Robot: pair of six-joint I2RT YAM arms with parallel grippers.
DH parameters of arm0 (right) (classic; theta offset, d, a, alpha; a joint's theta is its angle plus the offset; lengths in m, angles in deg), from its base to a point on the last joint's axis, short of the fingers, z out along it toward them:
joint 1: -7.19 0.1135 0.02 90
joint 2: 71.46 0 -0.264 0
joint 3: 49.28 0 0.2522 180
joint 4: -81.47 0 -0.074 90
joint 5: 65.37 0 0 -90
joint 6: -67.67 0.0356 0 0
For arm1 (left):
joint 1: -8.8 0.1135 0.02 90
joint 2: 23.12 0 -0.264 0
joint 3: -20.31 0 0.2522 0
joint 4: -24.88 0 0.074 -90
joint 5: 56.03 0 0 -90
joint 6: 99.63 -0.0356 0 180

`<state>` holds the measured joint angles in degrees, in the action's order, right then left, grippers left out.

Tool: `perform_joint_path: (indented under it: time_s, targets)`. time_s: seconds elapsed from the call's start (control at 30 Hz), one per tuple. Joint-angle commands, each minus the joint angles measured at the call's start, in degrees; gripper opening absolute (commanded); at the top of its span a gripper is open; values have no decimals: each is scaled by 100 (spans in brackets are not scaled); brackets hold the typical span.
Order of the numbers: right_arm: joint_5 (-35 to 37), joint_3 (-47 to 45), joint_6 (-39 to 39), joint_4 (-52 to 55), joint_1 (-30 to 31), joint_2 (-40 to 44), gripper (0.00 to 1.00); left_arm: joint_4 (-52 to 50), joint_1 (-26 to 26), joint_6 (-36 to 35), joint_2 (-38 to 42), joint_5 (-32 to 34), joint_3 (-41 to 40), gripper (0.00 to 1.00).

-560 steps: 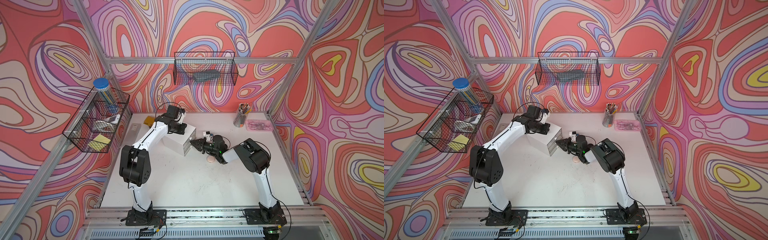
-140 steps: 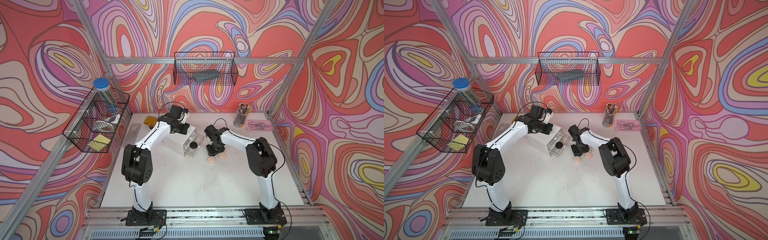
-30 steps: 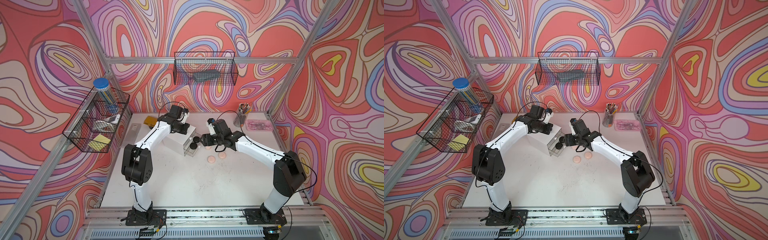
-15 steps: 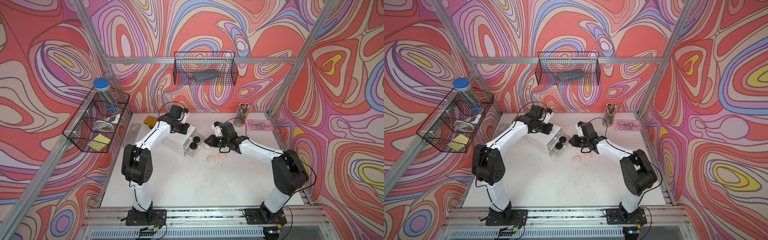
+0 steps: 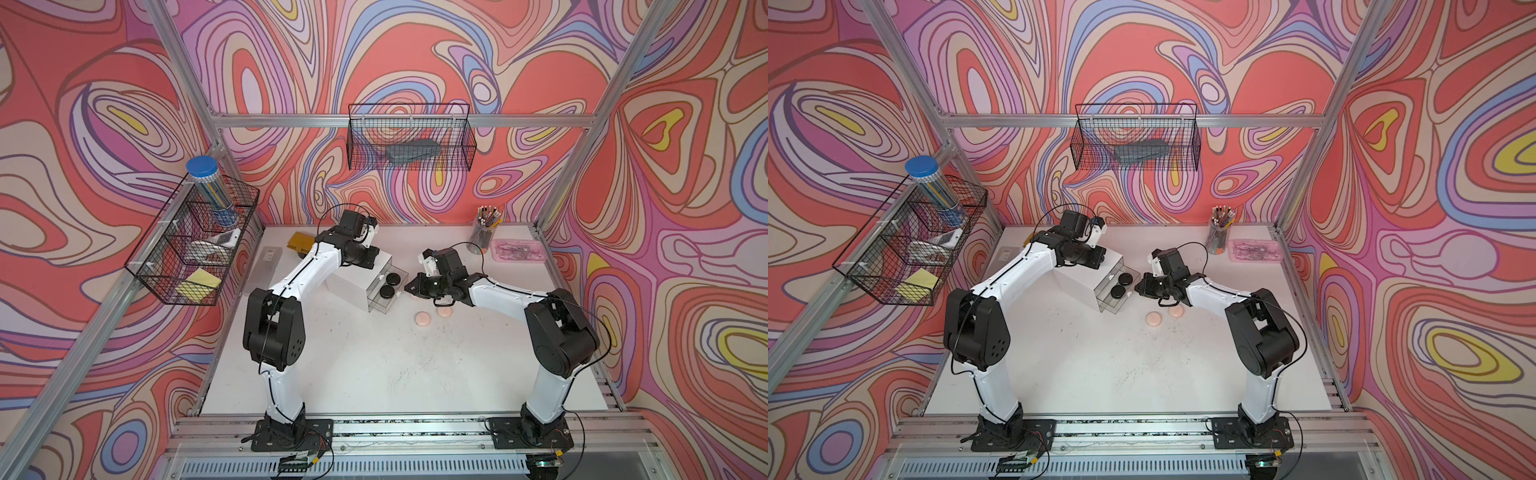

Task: Put the bluetooth earphones in the drawer according to color
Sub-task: Close the drawer in the storage box.

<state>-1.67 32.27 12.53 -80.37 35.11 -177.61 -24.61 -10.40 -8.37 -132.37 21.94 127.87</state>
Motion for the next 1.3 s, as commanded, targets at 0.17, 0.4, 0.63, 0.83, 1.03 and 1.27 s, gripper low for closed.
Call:
perform_joint_path:
  time_s: [0.17, 0.4, 0.63, 0.83, 1.03, 1.27]
  targets:
    - [-426, 794, -47, 209, 25, -687, 0, -1688, -106, -58, -808, 179, -582, 0]
    - [-493, 897, -2, 91, 35, -822, 0, -1683, -104, -61, -861, 160, -573, 0]
    - [-643, 1318, 171, -72, 149, -1208, 0, -1701, -107, -54, -826, 188, -576, 0]
    - [-788, 1564, 309, -243, 264, -1461, 0, -1708, -107, -63, -826, 184, -581, 0]
    - [-718, 1475, 310, -269, 266, -1427, 0, -1688, -108, -58, -836, 183, -582, 0]
    - [-796, 1444, 242, -390, 266, -1421, 0, -1718, -110, -56, -808, 203, -595, 0]
